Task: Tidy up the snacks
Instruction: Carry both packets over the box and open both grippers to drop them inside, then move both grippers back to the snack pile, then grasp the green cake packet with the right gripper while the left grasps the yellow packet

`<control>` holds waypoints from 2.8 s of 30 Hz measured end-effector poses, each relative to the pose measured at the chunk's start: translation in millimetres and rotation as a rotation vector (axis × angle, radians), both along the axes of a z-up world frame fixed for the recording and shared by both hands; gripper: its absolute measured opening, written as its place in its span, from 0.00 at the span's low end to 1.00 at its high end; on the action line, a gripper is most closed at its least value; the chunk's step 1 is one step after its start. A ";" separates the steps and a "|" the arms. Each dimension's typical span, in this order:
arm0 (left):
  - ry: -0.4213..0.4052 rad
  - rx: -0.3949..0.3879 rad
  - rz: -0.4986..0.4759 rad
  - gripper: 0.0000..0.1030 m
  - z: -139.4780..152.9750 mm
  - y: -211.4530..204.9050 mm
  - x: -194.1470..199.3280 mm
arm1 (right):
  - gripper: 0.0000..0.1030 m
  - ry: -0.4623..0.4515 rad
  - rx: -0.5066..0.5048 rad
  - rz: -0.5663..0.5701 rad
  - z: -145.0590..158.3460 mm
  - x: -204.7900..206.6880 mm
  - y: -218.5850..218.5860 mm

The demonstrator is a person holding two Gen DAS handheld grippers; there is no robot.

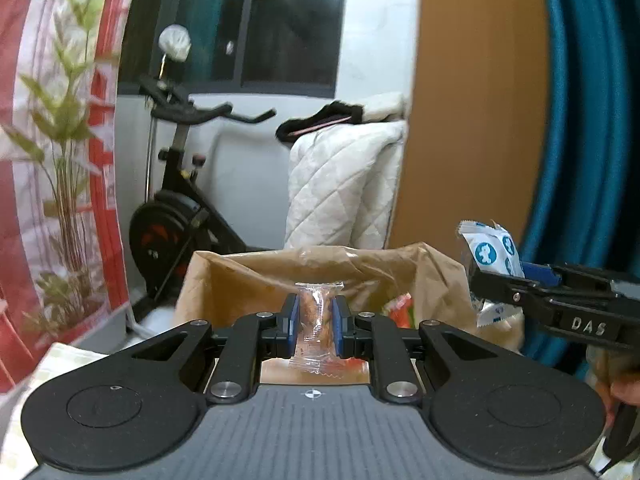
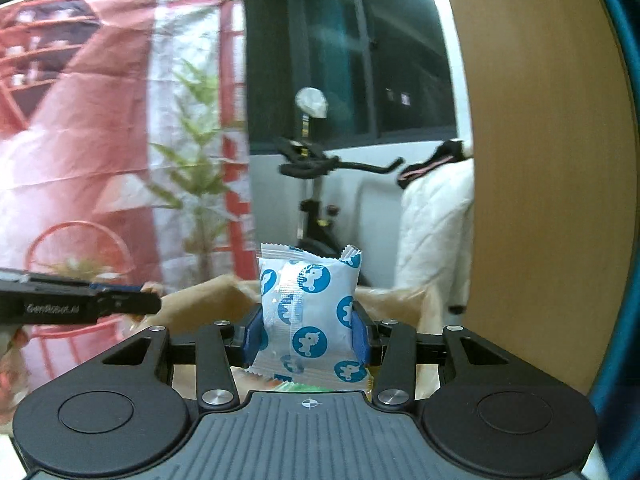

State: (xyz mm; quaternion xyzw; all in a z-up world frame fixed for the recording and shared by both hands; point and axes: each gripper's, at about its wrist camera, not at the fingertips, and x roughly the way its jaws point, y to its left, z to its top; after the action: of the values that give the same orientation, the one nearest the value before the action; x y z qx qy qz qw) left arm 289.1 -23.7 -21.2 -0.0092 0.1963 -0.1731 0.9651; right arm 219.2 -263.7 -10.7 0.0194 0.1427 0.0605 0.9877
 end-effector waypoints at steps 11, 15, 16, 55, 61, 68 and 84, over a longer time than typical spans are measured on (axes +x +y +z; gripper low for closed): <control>0.090 0.040 0.024 0.53 -24.8 -9.0 39.8 | 0.61 0.137 -0.025 -0.104 -33.4 57.6 -11.2; 0.080 0.031 0.054 0.63 -27.1 1.8 26.3 | 0.71 0.099 -0.041 -0.090 -32.5 41.5 -8.5; 0.086 0.035 0.054 0.63 -26.4 3.6 22.9 | 0.71 0.093 -0.040 -0.086 -31.3 38.2 -7.5; 0.259 0.042 0.155 0.69 -96.8 73.3 -101.9 | 0.83 0.308 0.100 -0.046 -128.6 -97.3 10.2; 0.265 0.066 0.126 0.62 -112.3 74.6 -89.4 | 0.76 0.383 0.118 -0.057 -162.9 -90.8 -0.3; 0.336 0.068 0.083 0.53 -139.4 67.8 -87.6 | 0.67 0.493 0.016 0.008 -191.5 -77.1 8.1; 0.393 0.070 0.046 0.52 -171.1 47.6 -47.1 | 0.35 0.445 0.025 0.030 -221.3 -75.9 22.1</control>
State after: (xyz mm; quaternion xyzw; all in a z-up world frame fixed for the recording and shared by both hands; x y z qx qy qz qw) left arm 242.0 23.9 -192.3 -0.0139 0.3866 -0.1390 0.9116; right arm 143.3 -241.7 -232.0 0.0425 0.3566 0.0713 0.9306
